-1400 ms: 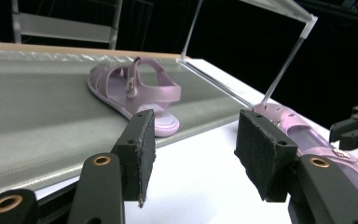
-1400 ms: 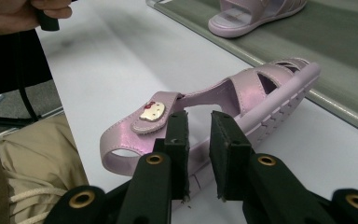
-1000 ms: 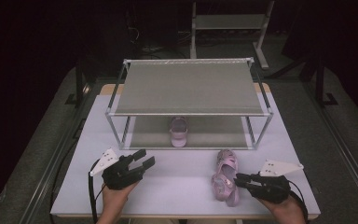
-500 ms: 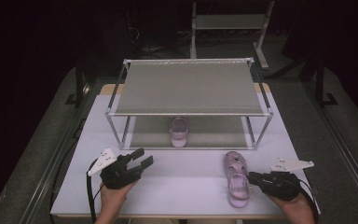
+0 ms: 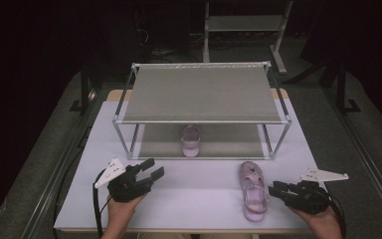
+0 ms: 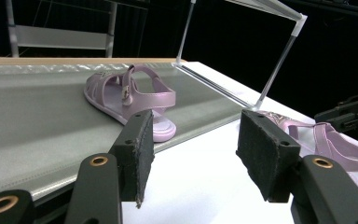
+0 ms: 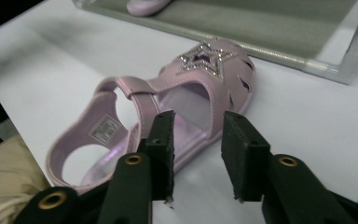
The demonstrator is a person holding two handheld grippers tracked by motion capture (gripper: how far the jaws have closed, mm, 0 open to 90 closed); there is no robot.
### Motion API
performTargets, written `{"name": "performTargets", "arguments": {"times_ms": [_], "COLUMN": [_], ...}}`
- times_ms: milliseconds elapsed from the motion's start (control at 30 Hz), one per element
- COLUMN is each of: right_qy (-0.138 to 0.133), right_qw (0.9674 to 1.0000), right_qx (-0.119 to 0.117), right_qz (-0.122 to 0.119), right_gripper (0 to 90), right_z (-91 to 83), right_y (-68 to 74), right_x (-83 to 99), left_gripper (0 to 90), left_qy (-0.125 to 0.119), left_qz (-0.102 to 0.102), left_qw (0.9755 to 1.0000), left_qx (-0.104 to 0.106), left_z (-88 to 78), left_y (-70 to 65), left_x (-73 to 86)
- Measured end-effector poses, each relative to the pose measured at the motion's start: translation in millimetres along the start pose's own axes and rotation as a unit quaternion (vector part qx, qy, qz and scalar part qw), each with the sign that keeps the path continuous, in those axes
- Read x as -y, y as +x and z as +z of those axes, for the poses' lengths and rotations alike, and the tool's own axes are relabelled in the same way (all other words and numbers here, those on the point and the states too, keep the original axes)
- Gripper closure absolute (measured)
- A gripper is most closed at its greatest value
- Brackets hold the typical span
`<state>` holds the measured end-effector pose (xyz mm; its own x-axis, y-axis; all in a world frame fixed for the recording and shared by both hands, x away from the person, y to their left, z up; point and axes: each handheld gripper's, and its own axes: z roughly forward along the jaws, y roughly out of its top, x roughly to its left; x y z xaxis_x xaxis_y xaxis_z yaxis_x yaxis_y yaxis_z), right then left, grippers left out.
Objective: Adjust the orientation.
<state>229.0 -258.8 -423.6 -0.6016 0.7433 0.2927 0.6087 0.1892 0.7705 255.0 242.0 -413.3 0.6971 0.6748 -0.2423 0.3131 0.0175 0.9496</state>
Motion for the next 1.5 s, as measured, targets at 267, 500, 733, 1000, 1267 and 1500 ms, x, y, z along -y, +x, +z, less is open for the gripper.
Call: {"name": "performTargets", "arguments": {"times_ms": [267, 500, 733, 1000, 1267, 1500], "right_qy": [-0.042, -0.063, -0.033, -0.003, 0.013, 0.018], "right_qw": [0.9989, 0.9976, 0.9993, 0.9998, 0.9984, 0.9974], "right_qx": [-0.017, -0.028, -0.020, 0.017, 0.046, 0.053], "right_qz": [0.011, 0.011, 0.001, 0.013, 0.030, 0.045], "right_gripper": [51.8, 48.5, 51.5, 63.2, 69.8, 74.4], "right_z": [-4.1, -10.1, 2.0, 14.1, 15.4, 14.4], "right_y": [2.7, 14.1, 32.6, 37.1, 40.8, 39.9], "right_x": [-3.3, 2.0, 6.0, 9.8, 8.1, 8.0], "left_gripper": [44.0, 43.9, 43.8, 42.5, 42.2, 41.6], "left_qy": [-0.006, -0.005, -0.007, -0.007, -0.006, -0.008], "left_qz": [-0.001, 0.002, 0.002, 0.006, 0.016, 0.018], "left_qw": [1.0000, 1.0000, 1.0000, 0.9999, 0.9998, 0.9998], "left_qx": [-0.003, -0.001, -0.005, -0.005, -0.003, -0.010], "left_z": [-1.3, -2.0, -4.0, -3.7, -3.1, -4.5], "left_y": [0.6, 1.0, 1.9, 0.6, -1.2, 1.1], "left_x": [-0.9, -0.9, -1.5, -1.8, -1.9, -2.8]}}
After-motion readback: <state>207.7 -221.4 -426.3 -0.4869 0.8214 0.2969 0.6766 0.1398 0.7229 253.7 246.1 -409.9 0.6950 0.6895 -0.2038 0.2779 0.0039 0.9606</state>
